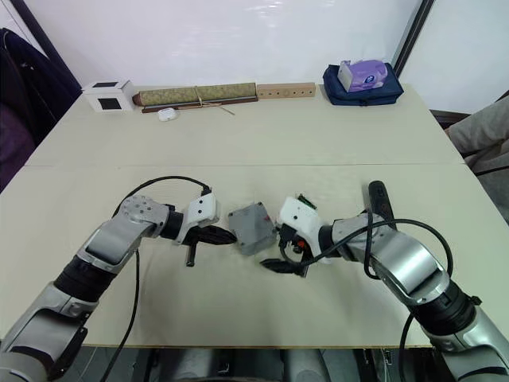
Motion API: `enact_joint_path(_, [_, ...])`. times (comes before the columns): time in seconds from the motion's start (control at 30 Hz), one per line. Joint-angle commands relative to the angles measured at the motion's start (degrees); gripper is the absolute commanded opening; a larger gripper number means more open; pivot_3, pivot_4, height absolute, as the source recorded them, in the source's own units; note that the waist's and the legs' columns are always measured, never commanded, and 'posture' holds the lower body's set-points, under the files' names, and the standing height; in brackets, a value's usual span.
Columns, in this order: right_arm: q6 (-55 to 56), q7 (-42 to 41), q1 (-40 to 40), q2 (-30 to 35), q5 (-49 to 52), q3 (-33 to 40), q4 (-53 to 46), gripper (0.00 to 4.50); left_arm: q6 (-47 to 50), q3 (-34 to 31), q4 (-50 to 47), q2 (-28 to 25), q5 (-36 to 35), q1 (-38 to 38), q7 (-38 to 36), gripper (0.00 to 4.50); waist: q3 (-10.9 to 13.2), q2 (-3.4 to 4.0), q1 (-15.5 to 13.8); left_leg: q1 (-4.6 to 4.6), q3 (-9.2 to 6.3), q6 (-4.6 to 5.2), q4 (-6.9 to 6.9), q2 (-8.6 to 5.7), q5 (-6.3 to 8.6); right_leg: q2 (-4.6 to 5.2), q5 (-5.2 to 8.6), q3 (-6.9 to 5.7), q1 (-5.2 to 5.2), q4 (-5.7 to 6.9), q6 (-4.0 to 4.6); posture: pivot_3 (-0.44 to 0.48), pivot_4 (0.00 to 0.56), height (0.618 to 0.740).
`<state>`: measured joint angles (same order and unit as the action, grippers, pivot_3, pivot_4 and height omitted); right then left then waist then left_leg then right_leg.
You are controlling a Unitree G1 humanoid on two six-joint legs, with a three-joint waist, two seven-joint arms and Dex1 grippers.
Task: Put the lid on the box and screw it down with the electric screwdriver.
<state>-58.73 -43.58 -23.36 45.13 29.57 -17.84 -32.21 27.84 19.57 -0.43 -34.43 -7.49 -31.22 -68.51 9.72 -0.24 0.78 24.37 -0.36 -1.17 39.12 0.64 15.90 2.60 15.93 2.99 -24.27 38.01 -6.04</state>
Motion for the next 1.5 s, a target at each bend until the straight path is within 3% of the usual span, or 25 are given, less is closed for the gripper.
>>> enact_joint_path(0.03, [-1.3,0.9,0.6,-1.6,1.3,0.6,-3.2,4.44,-1.5,-1.9,0.5,-0.1,-0.6,-1.7,0.4,0.00,0.0,0.00,0.0,0.00,0.01,0.00,0.00,-0.01,0.00,0.01,0.00,0.00,0.00,0.00,0.00,0.000,0.150,0.740])
enact_joint_path(0.33, [-1.5,3.6,3.3,-2.7,0.5,3.0,-5.3,4.44,-0.6,-1.5,0.0,-1.1,-1.8,-1.9,-1.9,0.00,0.0,0.00,0.0,-0.01,0.01,0.00,0.01,-0.02,0.00,0.01,0.00,0.00,0.00,0.03,0.00,0.000,0.150,0.740])
enact_joint_path(0.4, [4.1,3.5,5.7,-2.5,0.7,9.3,-7.9,4.44,0.2,-3.5,0.7,-2.4,-2.6,-2.5,-2.1,0.00,0.0,0.00,-0.1,-0.01,0.01,0.00,0.01,-0.02,0.00,0.01,0.00,0.00,0.00,0.03,0.00,0.000,0.150,0.740])
enact_joint_path(0.53, [0.4,1.7,9.2,-0.5,9.3,23.4,-9.8,4.44,4.0,-11.0,3.2,-3.9,-7.8,-4.8,-0.9,0.00,0.0,-0.07,-0.1,0.00,-0.01,0.00,0.01,-0.01,0.00,0.01,0.00,-0.02,0.01,0.03,0.00,0.000,0.150,0.740])
enact_joint_path(0.67, [-4.8,7.3,2.9,-7.3,20.7,35.5,0.0,4.44,7.6,-14.8,4.0,-3.0,-12.2,-7.3,-1.0,0.00,0.0,-0.20,0.1,-0.08,-0.01,0.00,0.02,0.00,0.00,0.00,0.00,-0.03,0.10,0.03,0.00,0.000,0.150,0.740])
enact_joint_path(0.73, [-2.8,9.0,-0.1,-8.6,18.3,35.0,4.2,4.44,9.1,-15.0,3.0,-1.7,-13.9,-8.3,-1.0,0.00,0.0,-0.20,0.1,-0.15,0.04,0.00,0.03,0.00,0.00,0.02,-0.01,0.01,0.13,0.08,0.00,0.000,0.150,0.740])
enact_joint_path(0.83, [5.9,10.1,-1.7,-7.1,5.9,25.6,11.5,4.44,10.2,-13.8,1.3,0.1,-14.9,-9.4,-0.5,0.00,0.0,-0.20,0.1,-0.17,0.03,0.00,0.01,0.01,0.00,-0.01,0.00,0.00,0.15,0.07,0.01,0.000,0.150,0.740])
enact_joint_path(1.13, [19.7,7.8,-0.5,-12.1,-3.4,18.7,24.9,4.44,12.1,-12.7,-4.5,0.2,-16.5,-8.6,1.0,0.00,0.0,-0.19,0.1,-0.12,0.06,-0.01,0.00,-0.02,-0.01,0.00,0.00,0.03,0.08,0.08,0.01,0.000,0.150,0.740])
enact_joint_path(1.23, [23.9,7.8,0.9,-13.0,-7.0,16.0,26.8,3.83,13.2,-12.4,-7.1,0.0,-17.2,-7.5,1.6,0.00,0.0,-0.19,0.2,-0.13,0.06,-0.01,0.00,0.00,-0.01,-0.01,0.00,0.03,0.08,0.09,0.01,0.000,0.150,0.740])
enact_joint_path(1.43, [27.1,8.1,1.0,-13.8,-10.6,14.9,30.5,1.49,12.8,-12.2,-6.5,-0.1,-17.4,-6.8,2.0,0.00,0.0,-0.19,0.2,-0.14,0.07,-0.02,0.01,-0.01,-0.01,0.00,0.00,0.04,0.08,0.10,0.01,0.000,0.150,0.740])
enact_joint_path(1.5, [27.9,8.2,0.6,-14.3,-11.3,14.9,31.5,1.49,12.5,-12.1,-6.0,-0.2,-17.4,-6.9,2.0,0.00,0.0,-0.19,0.2,-0.14,0.06,-0.03,0.01,-0.01,-0.01,0.00,0.00,0.04,0.08,0.09,0.01,0.000,0.150,0.740])
